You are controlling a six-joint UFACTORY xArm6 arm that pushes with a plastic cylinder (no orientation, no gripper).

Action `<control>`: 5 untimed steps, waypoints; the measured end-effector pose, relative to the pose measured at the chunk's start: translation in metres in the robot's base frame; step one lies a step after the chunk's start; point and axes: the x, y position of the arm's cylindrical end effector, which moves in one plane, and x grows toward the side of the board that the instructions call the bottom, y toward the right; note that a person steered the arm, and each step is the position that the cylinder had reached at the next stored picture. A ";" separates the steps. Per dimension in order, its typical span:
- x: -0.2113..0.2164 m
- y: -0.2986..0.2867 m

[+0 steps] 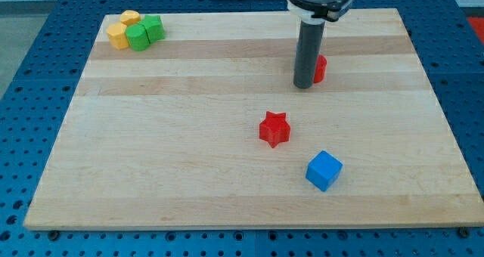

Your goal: Push the red star towards red circle

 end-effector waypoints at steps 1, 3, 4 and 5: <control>-0.002 0.000; 0.023 -0.045; 0.032 -0.085; 0.059 -0.115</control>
